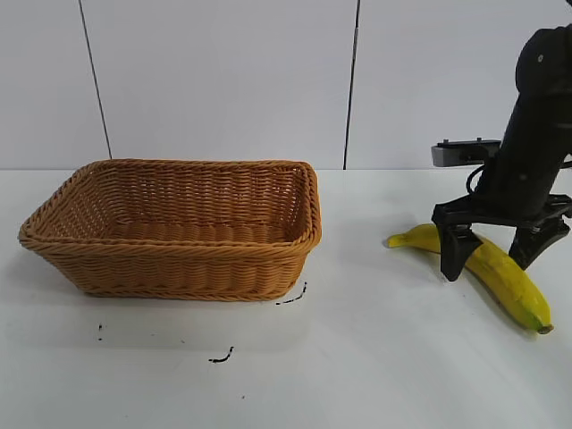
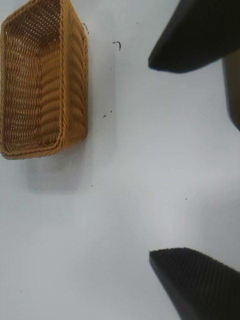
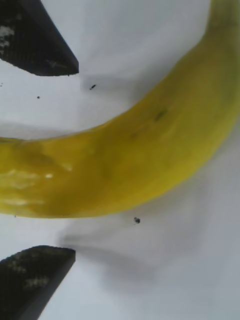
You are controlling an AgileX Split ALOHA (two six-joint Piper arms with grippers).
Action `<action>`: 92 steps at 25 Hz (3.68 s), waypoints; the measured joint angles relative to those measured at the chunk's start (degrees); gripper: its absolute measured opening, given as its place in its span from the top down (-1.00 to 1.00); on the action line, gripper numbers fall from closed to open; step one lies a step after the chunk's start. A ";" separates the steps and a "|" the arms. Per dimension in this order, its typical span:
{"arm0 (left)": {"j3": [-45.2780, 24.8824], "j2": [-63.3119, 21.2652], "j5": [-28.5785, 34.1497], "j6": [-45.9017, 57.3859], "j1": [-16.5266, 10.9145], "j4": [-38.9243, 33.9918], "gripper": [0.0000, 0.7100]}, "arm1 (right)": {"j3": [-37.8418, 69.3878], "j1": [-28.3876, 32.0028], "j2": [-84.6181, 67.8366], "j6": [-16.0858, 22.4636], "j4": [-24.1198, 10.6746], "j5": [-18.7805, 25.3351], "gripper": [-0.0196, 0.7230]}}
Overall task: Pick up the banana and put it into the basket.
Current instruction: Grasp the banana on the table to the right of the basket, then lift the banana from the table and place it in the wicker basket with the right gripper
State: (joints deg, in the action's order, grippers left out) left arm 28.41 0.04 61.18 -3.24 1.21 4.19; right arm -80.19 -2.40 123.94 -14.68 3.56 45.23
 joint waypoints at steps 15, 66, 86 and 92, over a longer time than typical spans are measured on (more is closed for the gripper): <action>0.00 0.00 0.00 0.00 0.00 0.00 -0.94 | -17.42 0.00 -5.78 0.14 -2.53 21.43 0.13; 0.00 0.00 0.00 0.00 0.00 0.00 -0.94 | -38.78 -36.01 14.14 -11.15 -6.66 1.27 0.13; 0.00 0.00 0.00 0.00 0.00 0.00 -0.94 | -38.78 -36.01 11.86 -4.47 -8.55 1.67 -0.91; 0.00 0.00 0.00 0.00 0.00 0.00 -0.94 | -41.86 -35.39 5.30 2.61 -11.27 10.51 -0.92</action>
State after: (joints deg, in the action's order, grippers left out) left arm 28.41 0.04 61.18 -3.24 1.21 4.19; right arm -122.04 -37.80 129.25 -12.07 -7.71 55.74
